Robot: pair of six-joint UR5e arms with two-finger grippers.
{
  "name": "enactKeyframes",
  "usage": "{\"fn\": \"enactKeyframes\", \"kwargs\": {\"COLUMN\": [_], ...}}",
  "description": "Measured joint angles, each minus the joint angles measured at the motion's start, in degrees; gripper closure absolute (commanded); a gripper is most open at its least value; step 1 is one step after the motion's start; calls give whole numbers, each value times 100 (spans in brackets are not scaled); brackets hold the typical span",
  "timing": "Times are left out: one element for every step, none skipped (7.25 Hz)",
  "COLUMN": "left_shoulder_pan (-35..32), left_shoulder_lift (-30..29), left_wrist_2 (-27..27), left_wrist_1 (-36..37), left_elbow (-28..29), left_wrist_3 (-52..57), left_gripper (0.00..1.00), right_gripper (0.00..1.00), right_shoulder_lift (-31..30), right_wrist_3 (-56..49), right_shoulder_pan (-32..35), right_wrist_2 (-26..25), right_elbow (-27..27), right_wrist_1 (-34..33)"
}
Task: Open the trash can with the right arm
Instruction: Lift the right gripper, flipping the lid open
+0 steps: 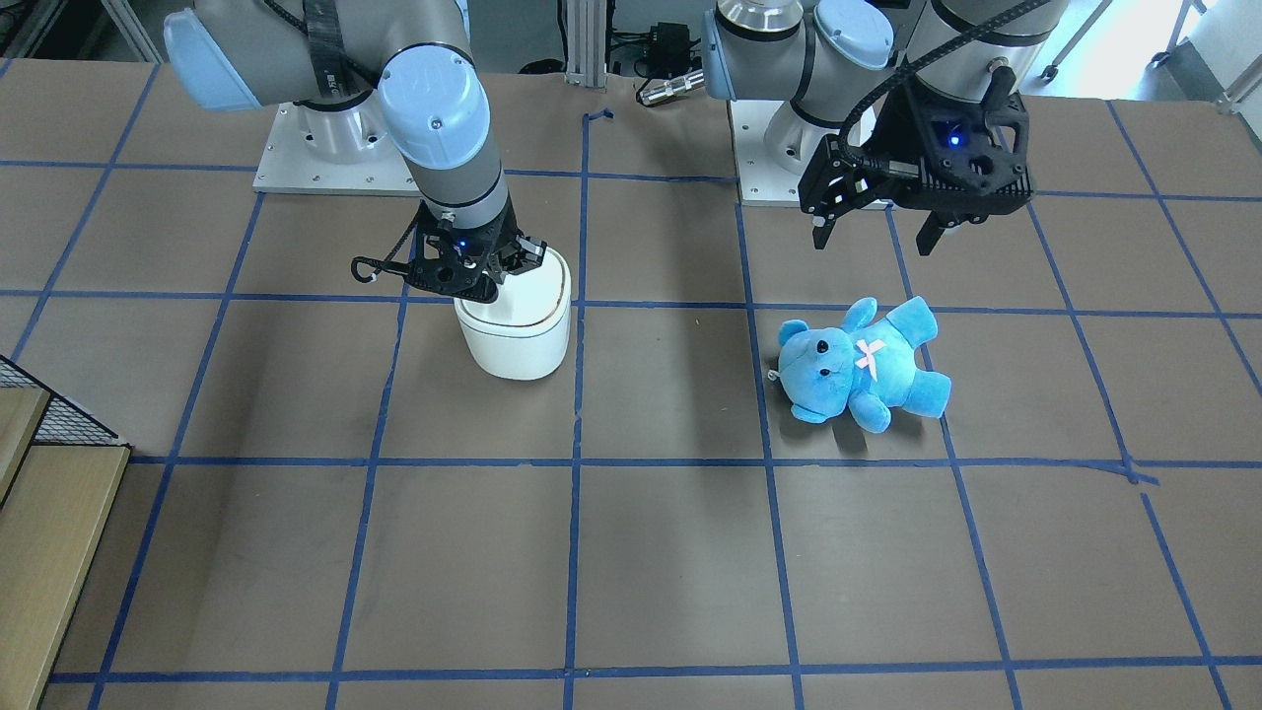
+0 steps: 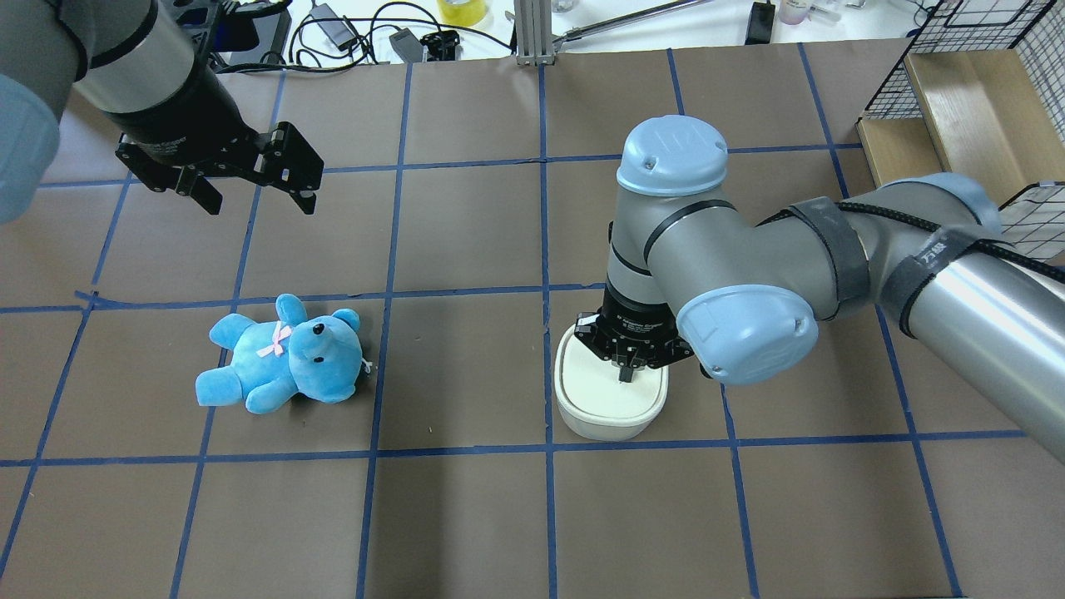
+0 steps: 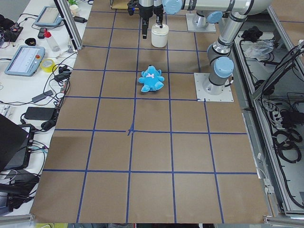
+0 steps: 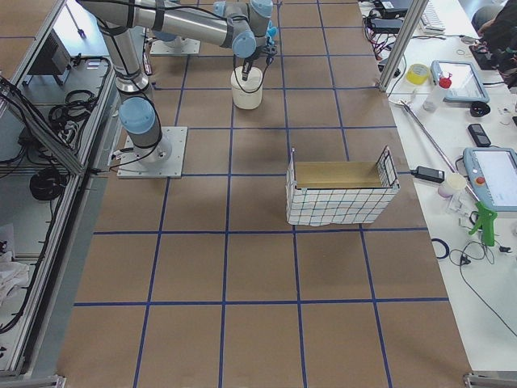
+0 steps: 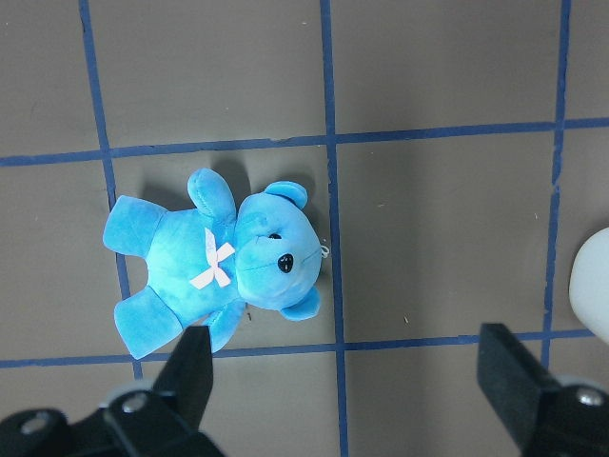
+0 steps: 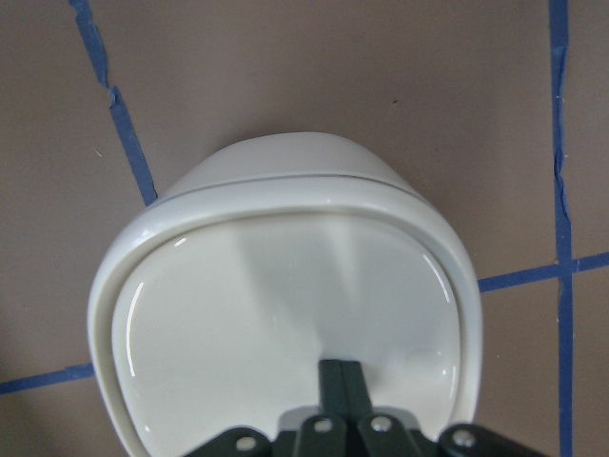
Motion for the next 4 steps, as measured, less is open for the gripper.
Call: {"fn": "enactKeyframes", "kwargs": {"left_shoulder_pan": [0, 0, 0, 0], "left_shoulder_lift": [0, 0, 0, 0], "left_wrist_2": [0, -2, -4, -2], "left_wrist_1": [0, 0, 0, 0], "left_elbow": [0, 0, 0, 0], "left_wrist_3": [0, 0, 0, 0], "left_gripper": [0, 0, 0, 0], "right_gripper": [98, 91, 81, 60], "right_shoulder_lift": [0, -4, -2, -2], "right_wrist_3": [13, 22, 26, 27], "right_shoulder_pan": [-7, -14, -28, -51], "right_wrist_2": [13, 50, 74, 65], "right_elbow": [-170, -563, -1064, -1483], "right_wrist_1": [195, 709, 1322, 1798]}}
